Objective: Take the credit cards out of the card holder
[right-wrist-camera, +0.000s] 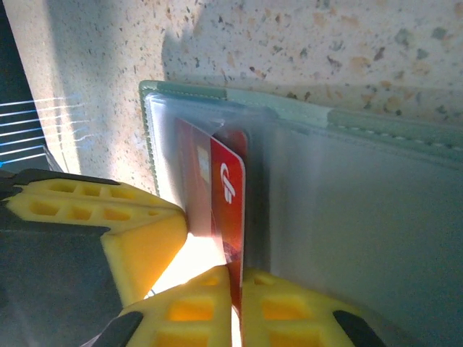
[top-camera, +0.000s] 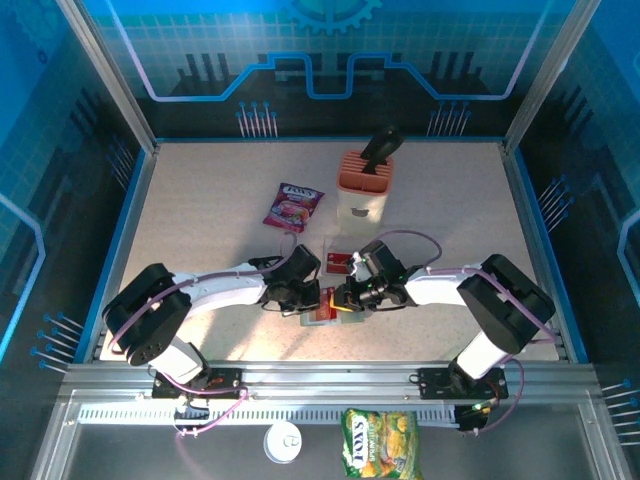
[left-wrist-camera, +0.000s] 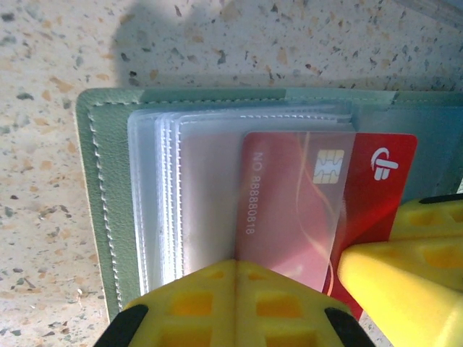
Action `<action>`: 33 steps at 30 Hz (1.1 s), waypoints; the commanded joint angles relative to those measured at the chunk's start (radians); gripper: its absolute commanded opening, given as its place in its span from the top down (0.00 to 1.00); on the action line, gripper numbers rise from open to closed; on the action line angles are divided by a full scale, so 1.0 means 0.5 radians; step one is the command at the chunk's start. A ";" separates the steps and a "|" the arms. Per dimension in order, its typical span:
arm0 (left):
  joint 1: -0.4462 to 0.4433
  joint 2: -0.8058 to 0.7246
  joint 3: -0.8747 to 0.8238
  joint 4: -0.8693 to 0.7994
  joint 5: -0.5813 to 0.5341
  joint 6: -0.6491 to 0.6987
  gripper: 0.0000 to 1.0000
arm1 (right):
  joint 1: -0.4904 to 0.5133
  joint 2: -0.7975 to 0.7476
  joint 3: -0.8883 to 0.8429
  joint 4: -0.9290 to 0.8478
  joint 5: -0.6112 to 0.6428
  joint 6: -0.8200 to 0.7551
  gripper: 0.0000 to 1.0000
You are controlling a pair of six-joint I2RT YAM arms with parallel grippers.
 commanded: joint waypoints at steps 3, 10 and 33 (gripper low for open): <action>-0.014 0.014 0.019 -0.120 -0.054 0.009 1.00 | -0.060 -0.079 -0.059 -0.078 0.028 -0.056 0.92; -0.012 -0.003 0.012 -0.126 -0.057 0.006 1.00 | -0.101 -0.179 -0.074 -0.205 0.043 -0.125 0.92; -0.008 -0.211 -0.006 -0.052 -0.071 0.001 1.00 | -0.118 -0.363 0.508 -1.372 0.418 -1.111 1.00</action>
